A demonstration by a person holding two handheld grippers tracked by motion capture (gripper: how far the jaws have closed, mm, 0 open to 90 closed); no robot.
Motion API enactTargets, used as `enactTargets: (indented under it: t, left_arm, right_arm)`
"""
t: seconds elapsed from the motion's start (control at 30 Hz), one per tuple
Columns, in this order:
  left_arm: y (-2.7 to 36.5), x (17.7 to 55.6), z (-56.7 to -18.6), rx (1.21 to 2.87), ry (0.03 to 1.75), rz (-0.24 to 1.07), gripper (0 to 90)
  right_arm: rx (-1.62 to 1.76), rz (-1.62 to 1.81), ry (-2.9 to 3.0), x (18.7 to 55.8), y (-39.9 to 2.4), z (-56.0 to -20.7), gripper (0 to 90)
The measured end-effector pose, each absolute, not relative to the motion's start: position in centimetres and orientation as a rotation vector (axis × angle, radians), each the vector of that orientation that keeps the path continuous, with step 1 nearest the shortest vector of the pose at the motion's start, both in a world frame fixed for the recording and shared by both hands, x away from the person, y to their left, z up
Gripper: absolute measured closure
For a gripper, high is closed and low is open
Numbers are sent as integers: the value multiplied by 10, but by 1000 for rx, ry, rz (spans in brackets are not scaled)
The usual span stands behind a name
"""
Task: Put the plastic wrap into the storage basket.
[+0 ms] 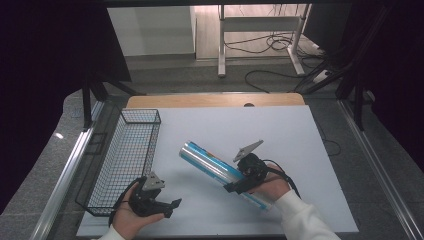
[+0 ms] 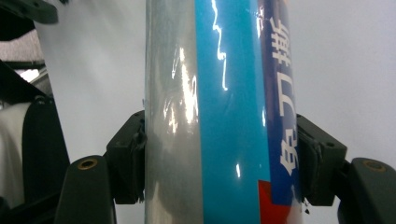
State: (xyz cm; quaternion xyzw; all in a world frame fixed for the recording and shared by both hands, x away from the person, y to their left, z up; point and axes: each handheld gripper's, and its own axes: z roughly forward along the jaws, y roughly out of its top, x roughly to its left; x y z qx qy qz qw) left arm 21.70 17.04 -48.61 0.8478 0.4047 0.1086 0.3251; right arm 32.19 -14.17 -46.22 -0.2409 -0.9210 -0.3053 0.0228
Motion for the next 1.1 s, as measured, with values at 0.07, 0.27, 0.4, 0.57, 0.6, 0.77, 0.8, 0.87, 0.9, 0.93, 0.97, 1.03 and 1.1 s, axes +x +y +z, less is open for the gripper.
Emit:
enactTargets:
  t: [0.07, 0.27, 0.4, 0.57, 0.6, 0.77, 0.8, 0.87, 0.9, 0.93, 0.97, 1.03, 1.1]
  left_arm:
    - [171, 217, -486, 2216, 1063, 284, 161]
    - [172, 218, -484, 2187, 1079, 282, 160]
    - [173, 218, -483, 2176, 1080, 282, 158]
    - [175, 218, -480, 2119, 1090, 258, 152]
    - [175, 219, -479, 2105, 1093, 254, 150]
    - [178, 222, -474, 2007, 1129, 213, 112]
    - [179, 223, -473, 1974, 1137, 196, 106]
    - [181, 225, -470, 1931, 1138, 163, 102]
    - [181, 226, -470, 1916, 1136, 151, 101]
    - [180, 227, -469, 1905, 1130, 132, 100]
    - [180, 228, -468, 1885, 1120, 103, 96]
    - [176, 232, -466, 1843, 1100, 40, 90]
    - [174, 235, -465, 1814, 1081, -7, 83]
  right_arm:
    - [-759, -960, -2853, 320, -142, -459, 322]
    - [-796, -1008, -2825, 316, -146, -454, 322]
    - [-829, -1023, -2812, 313, -150, -452, 323]
    - [-879, -1047, -2779, 308, -155, -450, 323]
    - [-885, -1052, -2776, 307, -156, -449, 323]
    - [-915, -1094, -2729, 304, -160, -446, 323]
    - [-918, -1101, -2719, 304, -160, -445, 323]
    - [-929, -1120, -2707, 303, -161, -444, 323]
    - [-936, -1130, -2698, 303, -162, -444, 323]
    - [-943, -1136, -2694, 302, -162, -443, 323]
    - [-953, -1144, -2690, 302, -162, -443, 323]
    - [-969, -1169, -2662, 301, -162, -442, 323]
    - [-972, -1185, -2644, 300, -161, -442, 323]
